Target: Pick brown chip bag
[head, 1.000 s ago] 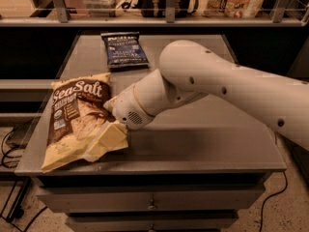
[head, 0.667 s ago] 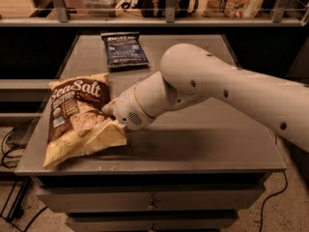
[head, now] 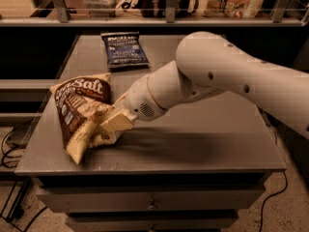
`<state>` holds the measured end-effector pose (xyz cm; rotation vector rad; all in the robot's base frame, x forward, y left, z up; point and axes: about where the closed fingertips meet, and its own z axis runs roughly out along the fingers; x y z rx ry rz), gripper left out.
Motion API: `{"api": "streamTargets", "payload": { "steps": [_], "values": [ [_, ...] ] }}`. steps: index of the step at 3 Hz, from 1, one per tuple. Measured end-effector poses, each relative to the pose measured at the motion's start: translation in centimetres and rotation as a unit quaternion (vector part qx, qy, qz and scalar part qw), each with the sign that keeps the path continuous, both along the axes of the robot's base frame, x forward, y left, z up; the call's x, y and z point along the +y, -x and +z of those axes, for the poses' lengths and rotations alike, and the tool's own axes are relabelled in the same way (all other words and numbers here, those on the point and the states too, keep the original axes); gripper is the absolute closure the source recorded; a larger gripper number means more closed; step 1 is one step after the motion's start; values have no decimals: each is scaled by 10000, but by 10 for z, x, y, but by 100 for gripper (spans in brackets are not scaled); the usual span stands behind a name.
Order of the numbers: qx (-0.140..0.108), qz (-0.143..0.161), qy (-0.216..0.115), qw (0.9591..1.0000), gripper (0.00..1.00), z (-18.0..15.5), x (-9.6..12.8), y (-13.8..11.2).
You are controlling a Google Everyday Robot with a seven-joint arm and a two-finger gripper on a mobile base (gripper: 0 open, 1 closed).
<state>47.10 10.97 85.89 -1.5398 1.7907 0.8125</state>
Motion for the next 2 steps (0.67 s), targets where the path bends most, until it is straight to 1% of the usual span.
{"api": "streamTargets", "payload": {
  "steps": [1, 2],
  "values": [
    [-409, -69, 52, 9991, 100, 35, -19, -16],
    [-768, -18, 142, 9969, 100, 71, -31, -32]
  ]
}}
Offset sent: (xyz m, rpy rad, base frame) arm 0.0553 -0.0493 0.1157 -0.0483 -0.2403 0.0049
